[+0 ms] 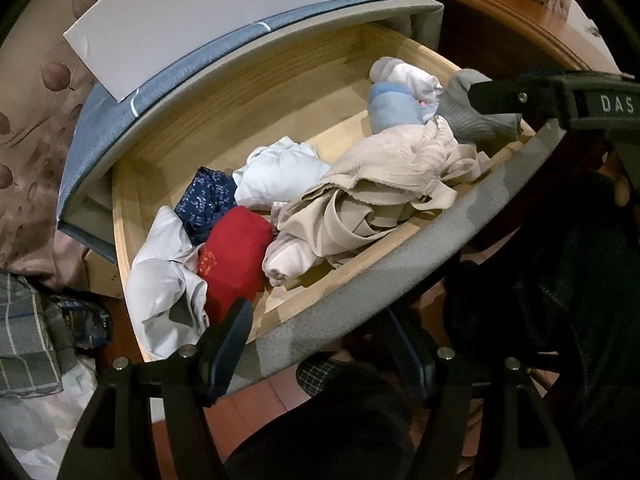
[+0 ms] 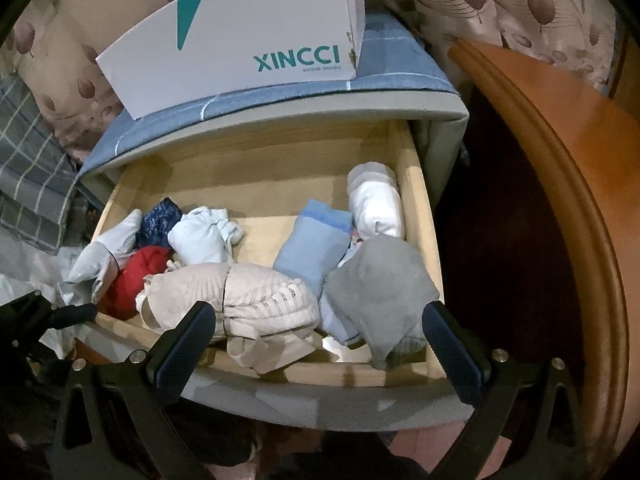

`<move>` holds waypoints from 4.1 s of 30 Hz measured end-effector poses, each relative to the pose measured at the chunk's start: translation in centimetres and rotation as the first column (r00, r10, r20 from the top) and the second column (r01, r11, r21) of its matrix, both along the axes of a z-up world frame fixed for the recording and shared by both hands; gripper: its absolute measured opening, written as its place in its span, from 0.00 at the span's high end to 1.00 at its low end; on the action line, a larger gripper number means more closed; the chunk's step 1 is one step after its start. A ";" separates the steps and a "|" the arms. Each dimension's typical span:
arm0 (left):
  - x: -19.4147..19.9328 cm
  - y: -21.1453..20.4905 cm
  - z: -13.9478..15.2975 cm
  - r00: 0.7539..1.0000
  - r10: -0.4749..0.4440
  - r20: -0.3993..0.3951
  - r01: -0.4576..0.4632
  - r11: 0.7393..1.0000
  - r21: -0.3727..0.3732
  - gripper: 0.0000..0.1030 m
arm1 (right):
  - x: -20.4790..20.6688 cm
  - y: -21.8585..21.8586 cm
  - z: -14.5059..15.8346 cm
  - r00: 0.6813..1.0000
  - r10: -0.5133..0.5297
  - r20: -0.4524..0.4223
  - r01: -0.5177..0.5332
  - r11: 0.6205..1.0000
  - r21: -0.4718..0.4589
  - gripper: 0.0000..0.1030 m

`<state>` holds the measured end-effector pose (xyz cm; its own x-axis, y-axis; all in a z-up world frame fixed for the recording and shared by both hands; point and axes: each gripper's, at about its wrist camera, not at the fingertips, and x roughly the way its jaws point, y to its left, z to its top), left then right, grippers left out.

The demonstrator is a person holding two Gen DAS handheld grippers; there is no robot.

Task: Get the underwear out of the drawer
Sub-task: 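Reach the left tool into the drawer and grasp the white underwear, then lift the white underwear with the left tool while the right tool grasps grey underwear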

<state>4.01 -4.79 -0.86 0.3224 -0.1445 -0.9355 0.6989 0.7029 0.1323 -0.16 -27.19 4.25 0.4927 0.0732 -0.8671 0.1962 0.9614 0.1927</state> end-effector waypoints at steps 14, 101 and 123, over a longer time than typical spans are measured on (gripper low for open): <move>1.2 1.7 5.5 0.994 0.100 -0.053 -0.108 0.976 -0.190 0.33 | -0.2 -0.4 0.2 1.000 -0.007 0.022 0.006 0.999 0.033 0.00; 10.2 8.3 1.1 0.809 0.540 -0.230 -0.573 0.812 -0.111 0.65 | 5.8 -3.8 -2.2 0.936 0.077 -0.343 -0.062 0.997 0.055 0.33; 9.1 9.0 2.9 0.826 0.510 -0.239 -0.549 0.825 -0.136 0.65 | 7.0 -0.3 -7.7 0.909 0.131 -0.395 -0.135 0.991 0.017 0.54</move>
